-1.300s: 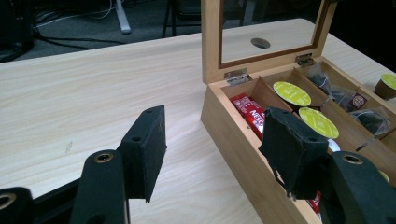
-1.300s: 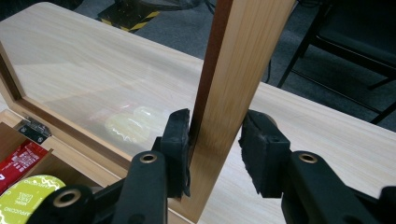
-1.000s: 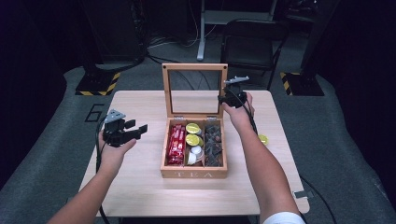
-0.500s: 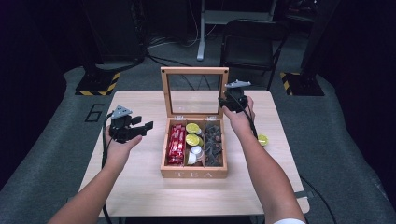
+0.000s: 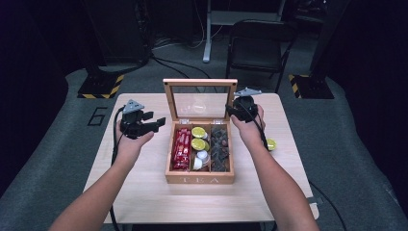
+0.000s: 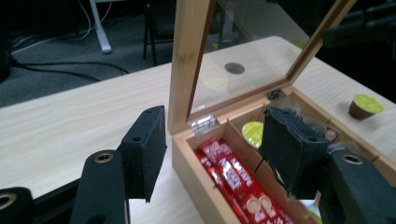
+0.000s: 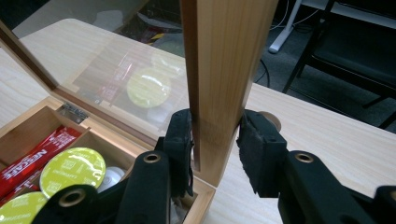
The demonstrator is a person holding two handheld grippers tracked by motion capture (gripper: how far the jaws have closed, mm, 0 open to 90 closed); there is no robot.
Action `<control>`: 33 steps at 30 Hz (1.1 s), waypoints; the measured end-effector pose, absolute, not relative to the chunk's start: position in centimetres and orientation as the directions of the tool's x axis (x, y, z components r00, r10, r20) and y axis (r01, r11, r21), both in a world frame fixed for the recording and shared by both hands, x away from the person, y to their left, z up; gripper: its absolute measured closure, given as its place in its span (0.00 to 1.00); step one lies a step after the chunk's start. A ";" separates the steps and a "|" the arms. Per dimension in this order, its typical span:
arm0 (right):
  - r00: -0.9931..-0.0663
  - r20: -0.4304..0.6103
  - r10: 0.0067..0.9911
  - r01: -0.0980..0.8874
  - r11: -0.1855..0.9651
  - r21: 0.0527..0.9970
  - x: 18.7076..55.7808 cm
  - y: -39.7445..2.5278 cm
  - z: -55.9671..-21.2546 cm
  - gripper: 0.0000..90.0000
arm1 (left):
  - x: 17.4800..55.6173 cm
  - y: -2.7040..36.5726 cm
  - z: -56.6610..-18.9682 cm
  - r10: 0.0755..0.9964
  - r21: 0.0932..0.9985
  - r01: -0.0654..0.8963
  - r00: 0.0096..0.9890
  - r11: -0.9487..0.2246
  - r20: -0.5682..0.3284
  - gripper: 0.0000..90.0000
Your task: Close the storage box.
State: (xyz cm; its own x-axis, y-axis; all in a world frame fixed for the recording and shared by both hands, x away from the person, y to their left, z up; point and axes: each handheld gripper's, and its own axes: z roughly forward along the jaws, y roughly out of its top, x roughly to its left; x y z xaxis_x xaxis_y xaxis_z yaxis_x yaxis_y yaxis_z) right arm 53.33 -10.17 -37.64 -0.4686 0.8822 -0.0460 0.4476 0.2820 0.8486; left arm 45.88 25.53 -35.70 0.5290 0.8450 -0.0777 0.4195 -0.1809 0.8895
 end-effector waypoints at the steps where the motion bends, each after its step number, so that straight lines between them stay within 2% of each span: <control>1: -0.474 -0.051 0.879 0.443 0.288 0.849 53.2 -10.2 -37.6 0.72 | 46.0 25.4 -35.5 0.844 0.889 0.420 0.531 -0.185 -0.075 0.45; 18: -0.479 -0.051 0.876 0.437 0.289 0.852 52.2 -10.3 -37.8 0.72 | 48.1 24.3 -31.9 0.846 0.902 0.378 0.532 -0.209 -0.027 0.49; 27: -0.486 -0.050 0.873 0.433 0.290 0.853 51.9 -10.4 -37.9 0.71 | 48.6 23.0 -30.7 0.828 0.904 0.360 0.561 -0.231 -0.011 0.61; 33: -0.496 -0.050 0.867 0.426 0.293 0.856 51.8 -10.5 -38.0 0.71 | 48.7 22.8 -31.0 0.841 0.903 0.366 0.541 -0.226 -0.010 0.69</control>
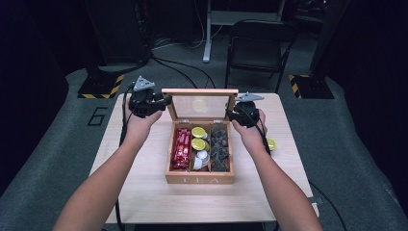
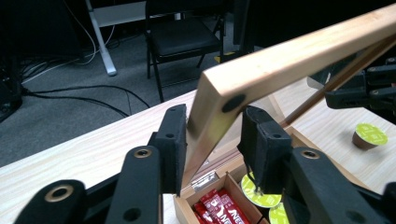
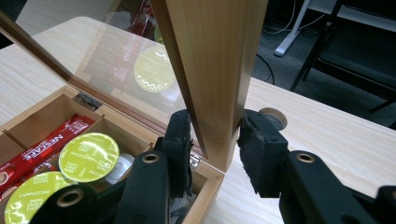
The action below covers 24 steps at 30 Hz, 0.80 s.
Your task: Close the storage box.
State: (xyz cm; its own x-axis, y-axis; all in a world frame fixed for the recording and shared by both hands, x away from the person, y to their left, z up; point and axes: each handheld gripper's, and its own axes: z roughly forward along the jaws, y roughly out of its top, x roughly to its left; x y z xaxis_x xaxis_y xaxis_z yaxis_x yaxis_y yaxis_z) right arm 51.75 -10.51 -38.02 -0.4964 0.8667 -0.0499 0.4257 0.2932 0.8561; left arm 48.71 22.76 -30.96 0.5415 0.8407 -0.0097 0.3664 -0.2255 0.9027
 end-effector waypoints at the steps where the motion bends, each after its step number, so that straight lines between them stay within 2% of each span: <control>1: -0.499 -0.054 0.865 0.422 0.296 0.857 51.7 -10.5 -38.0 0.71 | 48.7 22.7 -31.0 0.842 0.904 0.363 0.540 -0.227 -0.005 0.69; 8: -0.496 -0.018 0.868 0.423 0.260 0.868 51.3 -10.7 -38.2 0.67 | 48.2 22.9 -31.3 0.836 0.909 0.349 0.548 -0.228 -0.001 0.69; 14: -0.510 -0.038 0.859 0.417 0.286 0.863 50.6 -10.6 -38.2 0.61 | 47.5 23.1 -31.8 0.826 0.913 0.339 0.564 -0.228 -0.004 0.69; 24: -0.538 0.003 0.843 0.428 0.269 0.863 48.3 -11.2 -38.2 0.54 | 45.6 23.5 -32.9 0.805 0.917 0.319 0.593 -0.241 0.005 0.68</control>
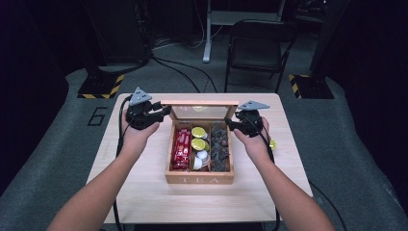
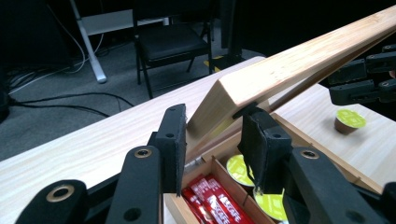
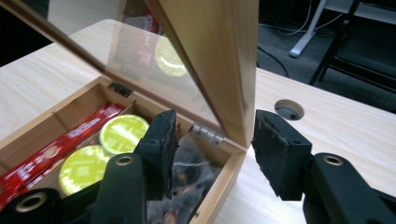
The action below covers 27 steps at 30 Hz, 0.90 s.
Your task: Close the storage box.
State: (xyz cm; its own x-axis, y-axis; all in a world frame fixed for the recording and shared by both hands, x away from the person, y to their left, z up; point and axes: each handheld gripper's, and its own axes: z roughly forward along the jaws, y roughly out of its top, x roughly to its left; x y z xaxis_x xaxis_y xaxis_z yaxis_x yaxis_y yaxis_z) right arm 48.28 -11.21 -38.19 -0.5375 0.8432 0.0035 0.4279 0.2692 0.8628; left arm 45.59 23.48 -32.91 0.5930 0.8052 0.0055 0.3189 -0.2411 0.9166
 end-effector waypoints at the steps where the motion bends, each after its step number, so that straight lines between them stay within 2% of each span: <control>1: -0.544 -0.001 0.839 0.427 0.278 0.861 48.1 -11.3 -38.3 0.54 | 45.4 23.5 -33.0 0.803 0.916 0.319 0.596 -0.244 0.006 0.68; 13: -0.591 0.021 0.807 0.389 0.263 0.883 44.6 -12.1 -38.3 0.49 | 43.0 23.8 -34.8 0.792 0.916 0.321 0.611 -0.239 -0.008 0.67; 27: -0.624 -0.020 0.781 0.320 0.278 0.906 42.6 -12.8 -36.4 0.51 | 42.0 24.1 -35.8 0.780 0.915 0.325 0.625 -0.240 -0.017 0.67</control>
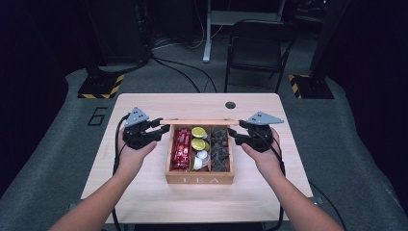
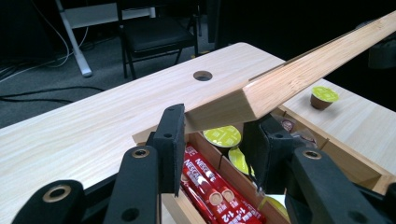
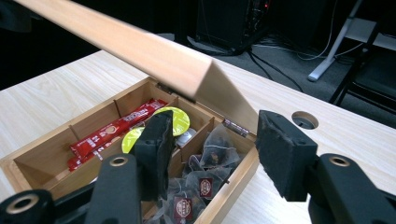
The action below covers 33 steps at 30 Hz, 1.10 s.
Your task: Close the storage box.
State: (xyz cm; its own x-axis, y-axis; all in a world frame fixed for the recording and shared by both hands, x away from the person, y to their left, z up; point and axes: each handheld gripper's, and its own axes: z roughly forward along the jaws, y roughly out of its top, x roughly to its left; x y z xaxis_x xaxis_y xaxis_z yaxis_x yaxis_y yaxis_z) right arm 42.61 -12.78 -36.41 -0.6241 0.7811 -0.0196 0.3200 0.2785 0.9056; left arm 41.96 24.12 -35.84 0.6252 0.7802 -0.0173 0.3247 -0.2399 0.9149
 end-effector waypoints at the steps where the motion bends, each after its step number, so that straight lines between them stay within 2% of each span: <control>1: -0.631 -0.027 0.775 0.312 0.286 0.906 42.6 -12.8 -36.3 0.52 | 41.9 24.1 -35.9 0.779 0.914 0.326 0.627 -0.243 -0.017 0.67; 7: -0.651 -0.059 0.757 0.277 0.309 0.910 42.4 -12.5 -35.8 0.58 | 41.5 24.2 -36.2 0.776 0.914 0.322 0.631 -0.249 -0.011 0.67; 12: -0.648 -0.073 0.758 0.273 0.320 0.907 41.8 -12.5 -35.9 0.59 | 41.0 24.1 -36.6 0.775 0.919 0.305 0.633 -0.248 -0.001 0.65; 17: -0.652 -0.061 0.756 0.277 0.312 0.909 41.1 -12.6 -36.1 0.59 | 40.2 23.8 -36.7 0.773 0.915 0.282 0.633 -0.287 0.047 0.62; 33: -0.659 -0.040 0.751 0.289 0.302 0.908 39.2 -12.9 -38.1 0.58 | 38.6 24.0 -39.0 0.763 0.916 0.286 0.646 -0.280 0.032 0.61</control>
